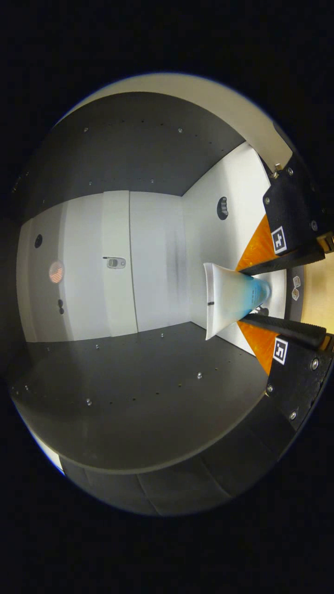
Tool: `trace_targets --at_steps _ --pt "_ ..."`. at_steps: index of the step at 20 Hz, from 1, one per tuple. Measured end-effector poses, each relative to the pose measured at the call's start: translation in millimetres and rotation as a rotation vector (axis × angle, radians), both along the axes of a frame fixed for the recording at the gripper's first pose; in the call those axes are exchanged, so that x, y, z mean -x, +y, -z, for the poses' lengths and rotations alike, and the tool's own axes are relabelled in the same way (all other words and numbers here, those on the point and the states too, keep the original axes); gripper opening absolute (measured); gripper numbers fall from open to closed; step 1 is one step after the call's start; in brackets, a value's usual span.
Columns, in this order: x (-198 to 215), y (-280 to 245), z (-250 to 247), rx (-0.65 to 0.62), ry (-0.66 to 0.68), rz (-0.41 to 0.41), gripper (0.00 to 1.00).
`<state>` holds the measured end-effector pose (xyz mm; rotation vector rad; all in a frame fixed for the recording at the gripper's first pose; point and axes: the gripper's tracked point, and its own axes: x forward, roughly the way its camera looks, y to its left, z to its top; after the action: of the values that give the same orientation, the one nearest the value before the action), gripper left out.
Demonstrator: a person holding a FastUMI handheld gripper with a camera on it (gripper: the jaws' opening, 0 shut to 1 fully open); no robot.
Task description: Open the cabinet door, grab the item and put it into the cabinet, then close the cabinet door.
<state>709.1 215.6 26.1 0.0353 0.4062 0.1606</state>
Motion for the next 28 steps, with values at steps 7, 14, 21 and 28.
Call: trace_targets --at_steps 7,14,21,28 --pt "-11.8 -4.6 9.4 0.005 0.018 0.012 0.53" --pt "1.8 -11.5 1.9 0.023 -0.021 0.015 0.83" --pt "63.5 -26.0 -30.3 0.012 -0.144 0.026 0.94" --pt "148.2 -37.3 -61.9 -0.007 -0.268 0.041 0.94"
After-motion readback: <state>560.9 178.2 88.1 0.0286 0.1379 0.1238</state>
